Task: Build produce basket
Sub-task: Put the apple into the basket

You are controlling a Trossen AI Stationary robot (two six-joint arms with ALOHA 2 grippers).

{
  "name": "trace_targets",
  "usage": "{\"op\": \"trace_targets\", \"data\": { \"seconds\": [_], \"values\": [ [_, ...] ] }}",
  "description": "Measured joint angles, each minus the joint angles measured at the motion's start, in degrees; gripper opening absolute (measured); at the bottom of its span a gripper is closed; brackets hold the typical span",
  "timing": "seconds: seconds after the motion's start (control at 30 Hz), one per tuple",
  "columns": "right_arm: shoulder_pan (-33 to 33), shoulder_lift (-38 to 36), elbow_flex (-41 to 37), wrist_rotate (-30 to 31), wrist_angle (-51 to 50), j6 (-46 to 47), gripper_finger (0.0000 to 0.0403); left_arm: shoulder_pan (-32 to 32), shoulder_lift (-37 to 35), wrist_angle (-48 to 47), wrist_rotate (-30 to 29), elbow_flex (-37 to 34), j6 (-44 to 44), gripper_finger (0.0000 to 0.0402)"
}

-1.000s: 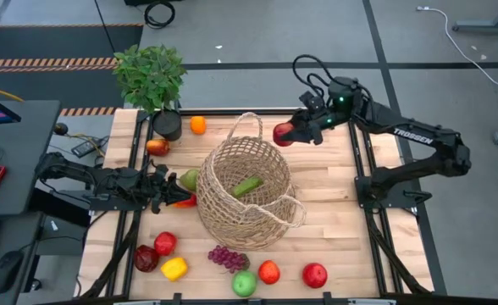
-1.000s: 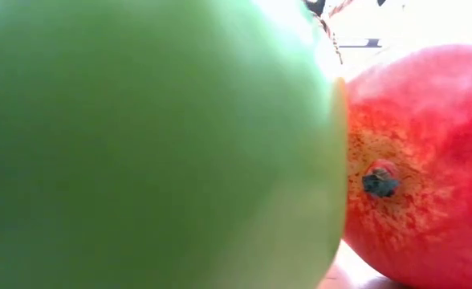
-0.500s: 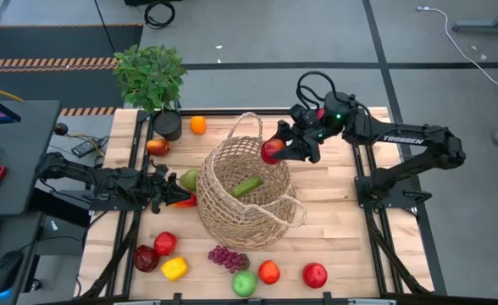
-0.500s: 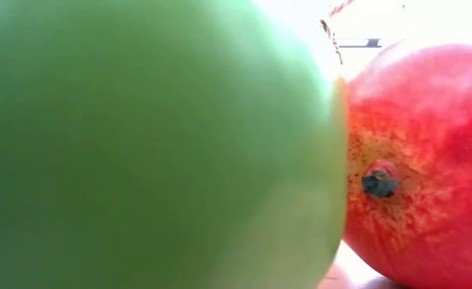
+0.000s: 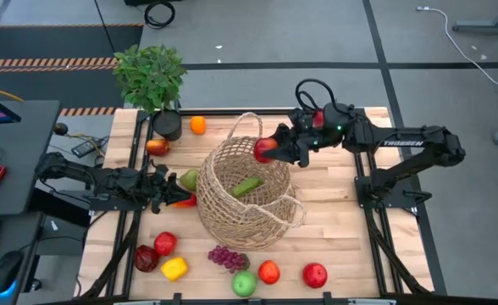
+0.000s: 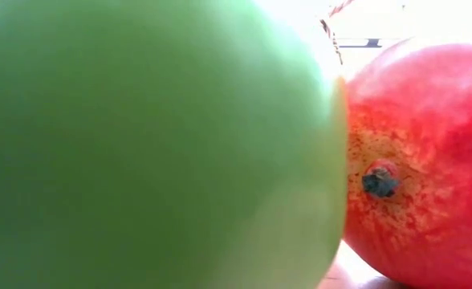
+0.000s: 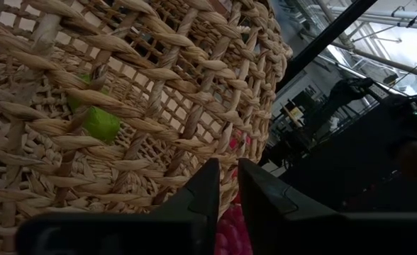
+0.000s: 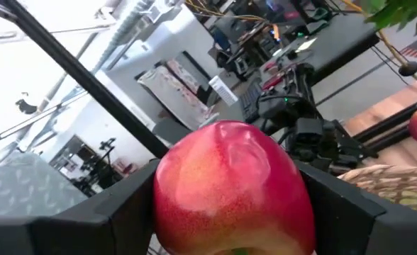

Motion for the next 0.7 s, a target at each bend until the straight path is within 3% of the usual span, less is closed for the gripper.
{"op": "trace_targets", "data": {
  "seconds": [0.23, 0.4, 0.7],
  "values": [
    [3.4, 0.0, 2.2, 7.3, -0.2, -0.7, 0.0298, 0.0, 0.0, 0.0, 0.0, 0.0, 0.0, 0.0061],
    [4.1, 0.0, 6.5, 9.0, -3.0, -3.4, 0.0298, 0.0, 0.0, 0.0, 0.0, 0.0, 0.0, 0.0058],
    [4.0, 7.8, 22.6, 10.1, -21.7, -14.8, 0.0298, 0.0, 0.0, 0.0, 0.0, 0.0, 0.0, 0.0062]
  ]
}}
